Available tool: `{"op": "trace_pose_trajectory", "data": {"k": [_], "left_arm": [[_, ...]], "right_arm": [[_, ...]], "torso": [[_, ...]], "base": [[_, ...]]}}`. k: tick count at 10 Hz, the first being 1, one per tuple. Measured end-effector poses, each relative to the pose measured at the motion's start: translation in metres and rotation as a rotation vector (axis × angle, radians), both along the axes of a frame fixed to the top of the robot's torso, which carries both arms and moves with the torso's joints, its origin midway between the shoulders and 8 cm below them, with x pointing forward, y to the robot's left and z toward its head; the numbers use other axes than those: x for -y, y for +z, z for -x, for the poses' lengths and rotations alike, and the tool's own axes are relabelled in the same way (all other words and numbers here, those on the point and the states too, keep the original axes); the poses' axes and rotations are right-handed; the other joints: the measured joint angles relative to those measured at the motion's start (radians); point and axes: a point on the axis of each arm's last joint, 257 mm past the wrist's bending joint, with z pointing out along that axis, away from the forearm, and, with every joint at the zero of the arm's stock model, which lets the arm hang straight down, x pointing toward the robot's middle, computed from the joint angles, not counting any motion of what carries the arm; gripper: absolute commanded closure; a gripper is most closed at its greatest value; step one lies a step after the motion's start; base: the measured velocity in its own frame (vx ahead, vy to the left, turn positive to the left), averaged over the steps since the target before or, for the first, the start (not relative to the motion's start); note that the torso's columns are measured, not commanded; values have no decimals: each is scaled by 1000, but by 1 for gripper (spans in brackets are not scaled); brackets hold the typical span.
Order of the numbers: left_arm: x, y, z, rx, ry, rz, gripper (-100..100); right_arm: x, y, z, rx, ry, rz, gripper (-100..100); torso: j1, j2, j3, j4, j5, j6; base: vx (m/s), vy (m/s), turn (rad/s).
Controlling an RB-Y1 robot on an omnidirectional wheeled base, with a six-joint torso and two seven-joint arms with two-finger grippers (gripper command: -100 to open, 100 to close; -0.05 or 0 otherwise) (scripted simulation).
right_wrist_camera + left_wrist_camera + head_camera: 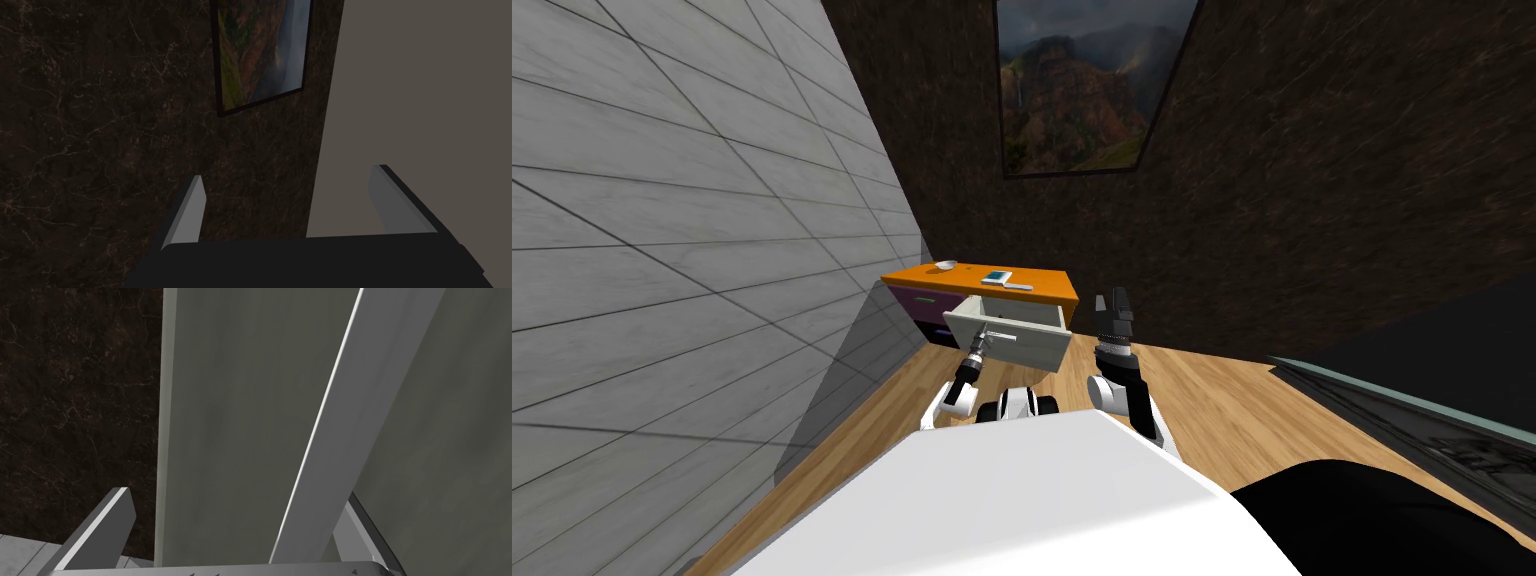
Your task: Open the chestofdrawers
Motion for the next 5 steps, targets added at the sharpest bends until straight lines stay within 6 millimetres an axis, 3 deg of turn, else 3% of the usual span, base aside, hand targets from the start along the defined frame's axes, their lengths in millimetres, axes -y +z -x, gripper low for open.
{"op": "trace_pose_trajectory", "data": {"k": [5], "left_arm": [[-1,-2,1,-6,1,-2,0]], "right_arm": [[0,0,0,0,0,0,0]], "torso": [[1,-2,-1,-2,1,0]], "base": [[0,0,0]]}}
